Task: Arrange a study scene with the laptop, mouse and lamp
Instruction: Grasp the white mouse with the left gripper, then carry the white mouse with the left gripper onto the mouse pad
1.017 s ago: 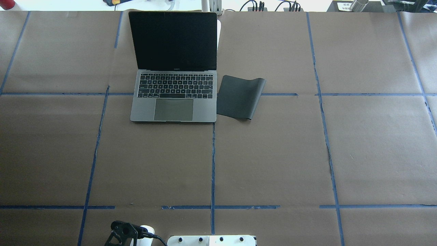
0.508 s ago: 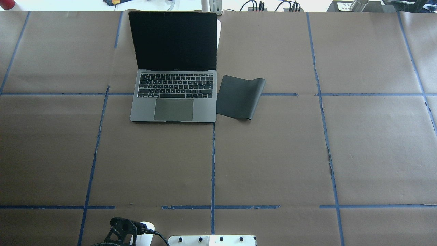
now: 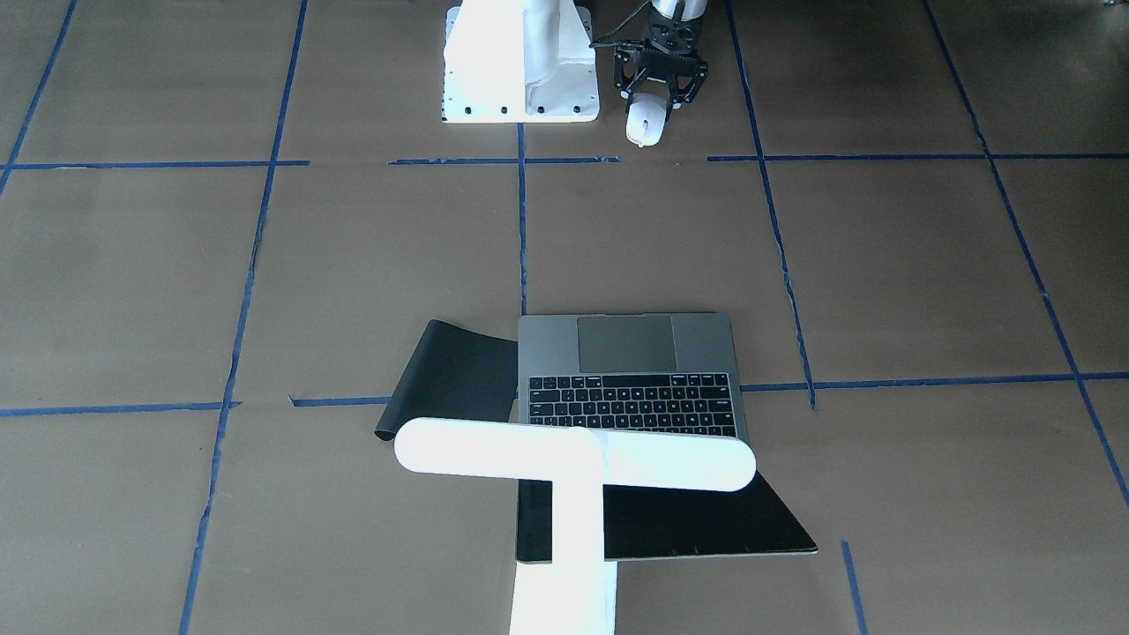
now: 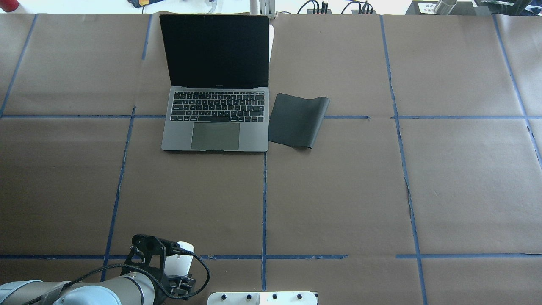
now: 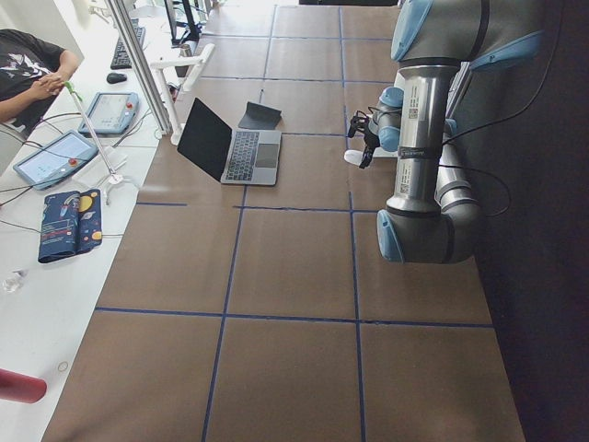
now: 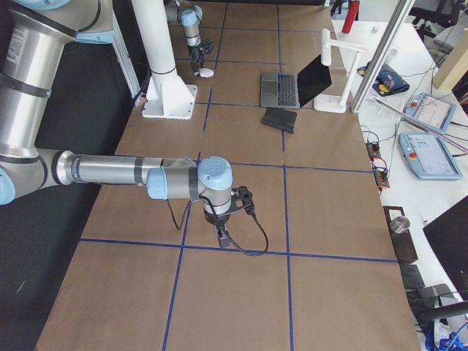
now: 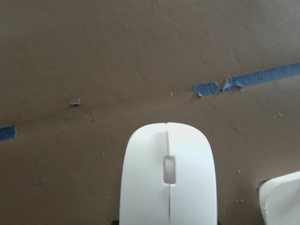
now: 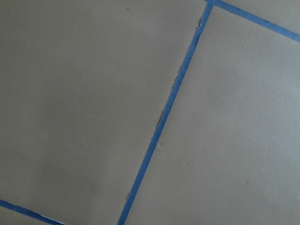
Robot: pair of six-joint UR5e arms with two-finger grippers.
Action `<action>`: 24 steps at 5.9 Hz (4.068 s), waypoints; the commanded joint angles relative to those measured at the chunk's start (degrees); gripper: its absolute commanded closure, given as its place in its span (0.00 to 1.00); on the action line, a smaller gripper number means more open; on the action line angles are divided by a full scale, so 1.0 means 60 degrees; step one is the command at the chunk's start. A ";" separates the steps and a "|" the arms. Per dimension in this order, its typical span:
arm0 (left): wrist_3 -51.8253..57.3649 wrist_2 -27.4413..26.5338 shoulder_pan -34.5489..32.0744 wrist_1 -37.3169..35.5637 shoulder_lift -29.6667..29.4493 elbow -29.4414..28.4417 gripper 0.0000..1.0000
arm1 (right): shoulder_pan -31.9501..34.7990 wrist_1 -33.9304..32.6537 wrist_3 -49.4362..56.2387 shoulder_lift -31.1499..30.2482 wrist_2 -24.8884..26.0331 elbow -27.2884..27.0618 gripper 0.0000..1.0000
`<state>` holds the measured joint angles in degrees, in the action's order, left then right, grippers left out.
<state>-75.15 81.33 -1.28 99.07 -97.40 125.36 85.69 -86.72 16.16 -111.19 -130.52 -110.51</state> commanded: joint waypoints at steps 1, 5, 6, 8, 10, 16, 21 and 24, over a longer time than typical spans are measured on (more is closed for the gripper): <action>0.0556 0.1027 -0.1157 -0.1470 -0.1378 -0.0004 0.88 | 0.0248 -0.0034 -0.0159 -0.0028 -0.0290 0.0368 0.00; 0.0865 0.1267 -0.2639 -0.2171 -0.4486 -0.2398 0.88 | 0.0279 -0.0869 -0.0658 0.0485 -0.0351 0.0430 0.00; 0.0879 0.1631 -0.3079 -0.2142 -0.5379 -0.3408 0.88 | 0.0294 -0.0869 -0.0658 0.0485 -0.0482 0.0429 0.00; 0.1274 0.1838 -0.3768 -0.1981 -0.7268 -0.5807 0.88 | 0.0294 -0.0869 -0.0673 0.0470 -0.0513 0.0429 0.00; 0.1114 0.1957 -0.4136 0.0393 -0.9552 -1.0206 0.88 | 0.0294 -0.0869 -0.0673 0.0470 -0.0498 0.0444 0.00; 0.1128 0.2644 -0.4899 0.2238 -1.1848 -1.4814 0.16 | 0.0279 -0.0840 -0.0673 0.0499 -0.0498 0.0664 0.00; 0.1714 0.4573 -0.5439 0.2137 -1.1311 -1.3591 0.00 | 0.0279 -0.0839 -0.0658 0.0573 -0.0527 0.0693 0.00; 0.3522 0.5075 -0.5703 -0.0181 -0.7787 -0.8183 0.00 | 0.0279 -0.0854 -0.0673 0.0573 -0.0498 0.0693 0.00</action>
<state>-58.58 110.66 -34.65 104.29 -150.72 65.17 87.40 -91.83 12.15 -107.81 -133.59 -106.36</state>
